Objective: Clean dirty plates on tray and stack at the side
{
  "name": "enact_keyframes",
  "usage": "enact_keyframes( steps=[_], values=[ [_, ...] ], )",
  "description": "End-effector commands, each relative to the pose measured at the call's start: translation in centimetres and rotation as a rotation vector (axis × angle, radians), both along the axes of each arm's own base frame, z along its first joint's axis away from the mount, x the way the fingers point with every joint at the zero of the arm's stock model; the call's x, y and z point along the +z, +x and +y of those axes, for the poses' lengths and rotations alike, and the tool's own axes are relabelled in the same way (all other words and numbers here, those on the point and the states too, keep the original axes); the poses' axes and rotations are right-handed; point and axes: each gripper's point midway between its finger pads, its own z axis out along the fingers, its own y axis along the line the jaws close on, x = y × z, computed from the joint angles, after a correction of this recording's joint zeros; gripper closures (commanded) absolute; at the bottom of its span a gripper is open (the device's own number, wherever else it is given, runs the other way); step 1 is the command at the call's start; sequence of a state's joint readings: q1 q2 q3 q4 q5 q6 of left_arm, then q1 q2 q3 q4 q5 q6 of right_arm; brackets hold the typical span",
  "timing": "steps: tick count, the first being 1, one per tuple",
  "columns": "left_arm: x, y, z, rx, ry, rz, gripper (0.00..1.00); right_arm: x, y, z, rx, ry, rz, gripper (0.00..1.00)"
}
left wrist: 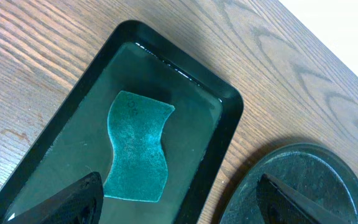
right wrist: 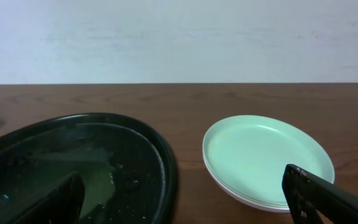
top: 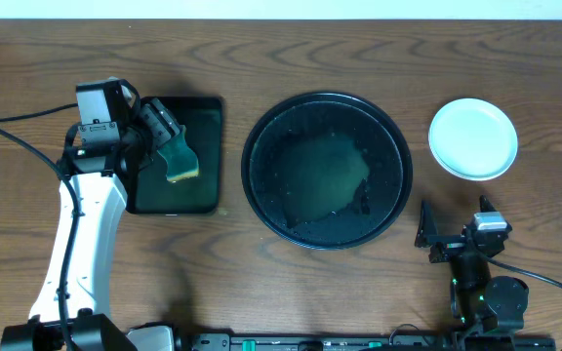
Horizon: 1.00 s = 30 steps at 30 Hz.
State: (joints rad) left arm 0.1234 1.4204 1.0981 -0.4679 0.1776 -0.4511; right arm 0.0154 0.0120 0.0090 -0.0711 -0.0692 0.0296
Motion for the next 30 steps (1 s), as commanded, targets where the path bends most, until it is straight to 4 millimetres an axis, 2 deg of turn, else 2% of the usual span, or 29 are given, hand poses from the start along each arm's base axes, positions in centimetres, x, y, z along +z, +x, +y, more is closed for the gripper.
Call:
enact_keyframes(
  steps=[1,25,30],
  values=[
    [-0.24,-0.04,0.27,0.006,0.005,0.008,0.21,-0.07,0.0,-0.32,-0.018,-0.037,-0.003,0.01],
    [-0.25,-0.05,0.28,0.006,0.005,0.008,0.21,-0.04,0.0,-0.34,-0.019,-0.037,-0.004,0.01],
    [0.23,-0.19,0.97,0.025,0.046,-0.002,0.2,-0.04,0.0,-0.34,-0.019,-0.037,-0.004,0.01]
  ],
)
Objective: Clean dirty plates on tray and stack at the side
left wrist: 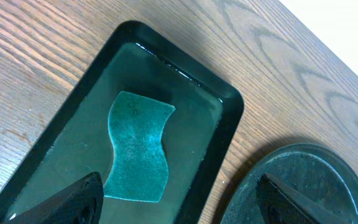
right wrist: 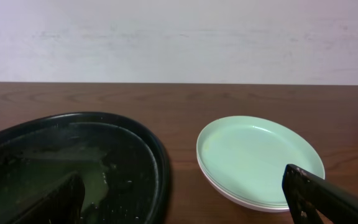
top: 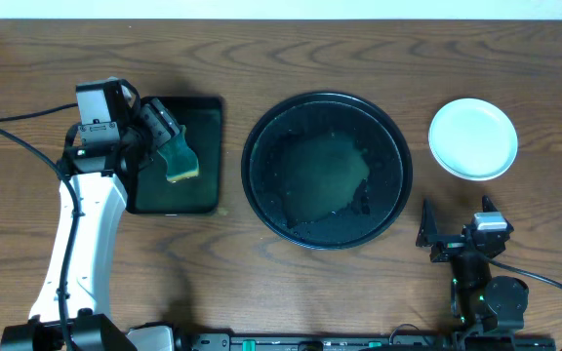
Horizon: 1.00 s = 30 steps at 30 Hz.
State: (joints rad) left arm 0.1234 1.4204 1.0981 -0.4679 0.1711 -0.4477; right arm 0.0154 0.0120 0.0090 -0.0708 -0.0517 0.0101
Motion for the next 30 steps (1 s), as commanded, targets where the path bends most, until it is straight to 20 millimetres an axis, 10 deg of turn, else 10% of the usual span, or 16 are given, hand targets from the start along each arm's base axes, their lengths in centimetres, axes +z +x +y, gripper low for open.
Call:
enact_keyframes(
  steps=[1,19,30],
  values=[
    [0.5,-0.4,1.1,0.034,0.051,-0.003,0.2,-0.1,0.0,0.0,-0.003,-0.016,-0.002,0.01],
    [1.6,-15.3,0.4,-0.145,0.383,-0.229,0.21,-0.1,0.0,0.0,-0.003,-0.016,-0.002,0.01],
    [2.4,-16.4,-0.7,-0.148,0.422,-0.521,0.2,-0.1,0.0,0.0,-0.003,-0.016,-0.002,0.01]
  ],
)
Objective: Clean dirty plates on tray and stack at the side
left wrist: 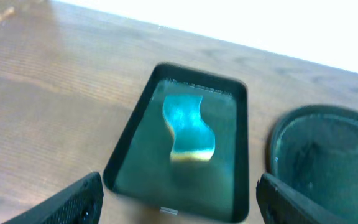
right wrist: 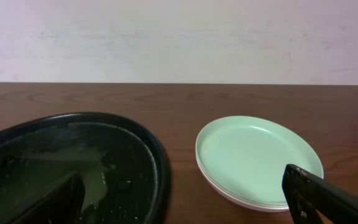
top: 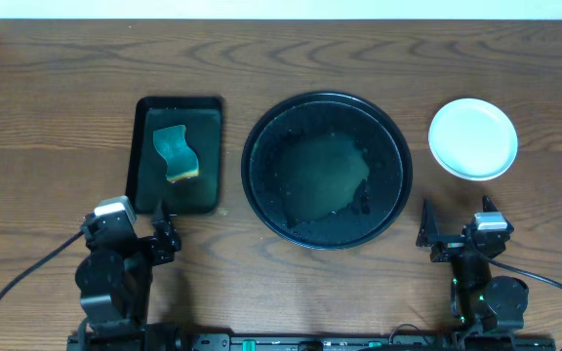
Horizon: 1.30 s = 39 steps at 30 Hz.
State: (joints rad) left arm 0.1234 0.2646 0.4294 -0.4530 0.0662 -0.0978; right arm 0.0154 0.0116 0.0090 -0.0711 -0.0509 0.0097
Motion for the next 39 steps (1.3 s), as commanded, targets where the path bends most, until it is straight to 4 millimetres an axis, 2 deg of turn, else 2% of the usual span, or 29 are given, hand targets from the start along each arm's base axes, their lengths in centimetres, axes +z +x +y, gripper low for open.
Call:
enact_keyframes(
  steps=[1,10,15,21,32,39],
  values=[
    [-0.2,0.0,-0.4,-0.032,0.022,-0.071,0.2,-0.1,0.0,0.0,-0.002,-0.016,-0.002,0.01],
    [-1.3,0.5,-0.8,-0.043,0.042,-0.206,0.2,-0.1,0.0,0.0,-0.002,-0.016,-0.002,0.01],
    [-2.6,1.3,-0.8,-0.047,0.037,-0.241,0.21,-0.1,0.0,0.0,-0.003,-0.016,-0.001,0.01],
    [-3.1,1.9,-1.3,-0.07,0.049,-0.282,0.2,-0.1,0.0,0.0,-0.002,-0.016,-0.001,0.01],
    [-5.3,1.9,-1.4,-0.116,0.195,-0.214,0.2,-0.1,0.0,0.0,-0.002,-0.016,-0.001,0.01],
    [-5.4,1.9,-1.4,-0.13,0.25,-0.205,0.2,-0.1,0.0,0.0,-0.003,-0.016,-0.001,0.01]
  ],
)
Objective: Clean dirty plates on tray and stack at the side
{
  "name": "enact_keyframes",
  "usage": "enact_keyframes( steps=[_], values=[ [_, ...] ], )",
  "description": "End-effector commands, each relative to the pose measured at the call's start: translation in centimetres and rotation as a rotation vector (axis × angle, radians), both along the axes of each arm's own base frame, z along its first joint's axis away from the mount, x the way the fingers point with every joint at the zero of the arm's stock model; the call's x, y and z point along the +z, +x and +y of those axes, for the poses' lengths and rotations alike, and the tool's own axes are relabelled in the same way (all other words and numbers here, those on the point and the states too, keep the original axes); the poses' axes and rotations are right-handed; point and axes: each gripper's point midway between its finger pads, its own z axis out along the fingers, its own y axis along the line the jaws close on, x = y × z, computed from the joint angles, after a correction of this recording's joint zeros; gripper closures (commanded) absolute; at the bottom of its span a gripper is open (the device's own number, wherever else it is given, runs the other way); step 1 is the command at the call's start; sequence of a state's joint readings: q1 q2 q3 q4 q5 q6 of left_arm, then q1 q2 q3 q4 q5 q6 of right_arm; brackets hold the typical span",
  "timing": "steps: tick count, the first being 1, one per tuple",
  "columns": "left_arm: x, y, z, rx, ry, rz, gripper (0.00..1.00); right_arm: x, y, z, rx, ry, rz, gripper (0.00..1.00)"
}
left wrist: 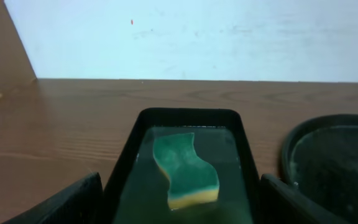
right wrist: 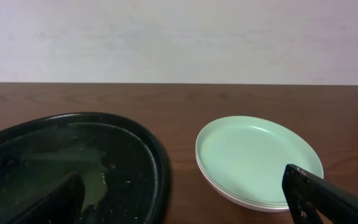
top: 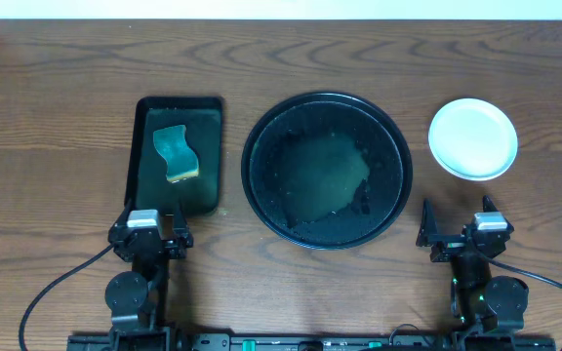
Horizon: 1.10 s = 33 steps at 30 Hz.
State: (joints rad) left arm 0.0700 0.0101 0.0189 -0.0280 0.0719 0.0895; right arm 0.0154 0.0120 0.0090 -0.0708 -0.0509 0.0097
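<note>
A stack of pale green plates sits at the far right of the table and shows in the right wrist view as plates. The round black tray in the middle holds only greenish liquid and specks, no plate. A green and yellow sponge lies in the rectangular black tray; it shows as the sponge in the left wrist view. My left gripper is low at the table's front edge, open and empty, facing that tray. My right gripper is at the front right, open and empty.
Wooden table top all round. The round tray's rim lies just left of the plates. The round tray stands right of the rectangular tray. A pale wall runs behind the table.
My left arm has shifted a little to the right at the front edge and settled lower, its view now level toward the sponge tray. Sponge, trays, plates and right arm are unchanged.
My left gripper hung open over the rectangular tray with the sponge lying below it, at both the first and second moments. Then the arm was back at the table's front left, and now it sits low there. The right arm stayed at the front right throughout.
</note>
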Motion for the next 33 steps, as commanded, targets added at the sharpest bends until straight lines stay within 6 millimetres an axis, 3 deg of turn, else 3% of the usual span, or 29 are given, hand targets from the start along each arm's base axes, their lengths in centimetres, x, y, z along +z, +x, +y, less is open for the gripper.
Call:
enact_keyframes(
  steps=[1,8,14,33],
  values=[
    [-1.5,-0.1,-0.2,-0.017,0.048,0.047,0.2,-0.1,0.0,0.0,-0.003,-0.016,-0.001,0.01],
    [-1.5,-0.1,0.1,0.004,0.047,0.049,0.2,-0.1,0.0,0.0,-0.002,-0.016,-0.001,0.01],
    [-1.7,-0.3,1.3,0.088,-0.057,0.047,0.2,-0.1,0.0,0.0,-0.003,-0.015,-0.001,0.01],
    [-1.7,-0.2,1.3,0.084,-0.053,0.049,0.2,-0.1,0.0,0.0,-0.003,-0.016,-0.001,0.01]
  ],
)
